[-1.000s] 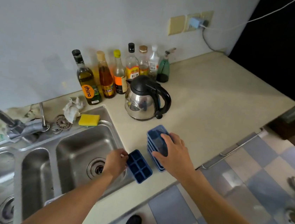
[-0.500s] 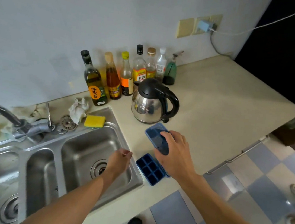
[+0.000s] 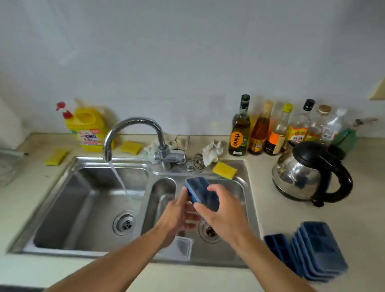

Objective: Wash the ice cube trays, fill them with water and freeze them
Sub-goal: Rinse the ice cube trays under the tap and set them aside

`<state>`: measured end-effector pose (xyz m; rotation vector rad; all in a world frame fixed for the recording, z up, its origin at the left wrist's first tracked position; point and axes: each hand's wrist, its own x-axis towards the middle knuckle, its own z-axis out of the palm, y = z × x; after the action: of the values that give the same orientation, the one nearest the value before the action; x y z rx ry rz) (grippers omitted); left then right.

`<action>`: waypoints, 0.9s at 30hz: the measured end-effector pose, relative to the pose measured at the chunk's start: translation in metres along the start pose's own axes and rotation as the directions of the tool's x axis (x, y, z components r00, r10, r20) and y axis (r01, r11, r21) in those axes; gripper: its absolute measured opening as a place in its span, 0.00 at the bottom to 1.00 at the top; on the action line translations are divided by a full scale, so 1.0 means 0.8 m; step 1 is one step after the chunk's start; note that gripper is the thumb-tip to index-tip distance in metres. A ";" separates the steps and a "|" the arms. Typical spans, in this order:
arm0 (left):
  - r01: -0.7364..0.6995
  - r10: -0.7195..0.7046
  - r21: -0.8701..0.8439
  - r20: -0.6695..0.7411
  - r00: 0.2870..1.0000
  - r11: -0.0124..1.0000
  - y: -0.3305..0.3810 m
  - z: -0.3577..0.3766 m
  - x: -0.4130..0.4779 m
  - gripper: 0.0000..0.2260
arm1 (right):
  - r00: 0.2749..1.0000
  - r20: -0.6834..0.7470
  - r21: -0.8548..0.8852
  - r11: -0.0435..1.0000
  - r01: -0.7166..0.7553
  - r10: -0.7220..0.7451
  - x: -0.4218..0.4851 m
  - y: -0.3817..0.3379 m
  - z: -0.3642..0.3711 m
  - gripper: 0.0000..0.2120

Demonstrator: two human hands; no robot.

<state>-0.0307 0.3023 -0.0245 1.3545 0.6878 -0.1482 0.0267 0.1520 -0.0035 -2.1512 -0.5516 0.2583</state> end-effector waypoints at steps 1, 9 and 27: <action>0.007 -0.008 -0.040 -0.022 1.000 0.999 0.004 -0.014 -0.004 0.29 | 0.999 0.033 0.022 1.000 0.004 -0.005 0.004 -0.012 0.014 0.28; 0.041 -0.066 -0.249 -0.091 0.994 0.968 0.006 -0.118 0.022 0.29 | 0.984 0.179 -0.033 0.999 0.016 -0.010 0.038 -0.072 0.121 0.39; 0.298 -0.301 -0.112 -0.005 0.954 0.948 0.018 -0.372 0.174 0.33 | 0.916 0.305 -0.073 0.966 -0.249 0.259 0.176 -0.171 0.353 0.30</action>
<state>-0.0222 0.6221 -0.1022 1.1419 0.9065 -0.3344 0.0049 0.4906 -0.0593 -2.2272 -0.4515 0.7498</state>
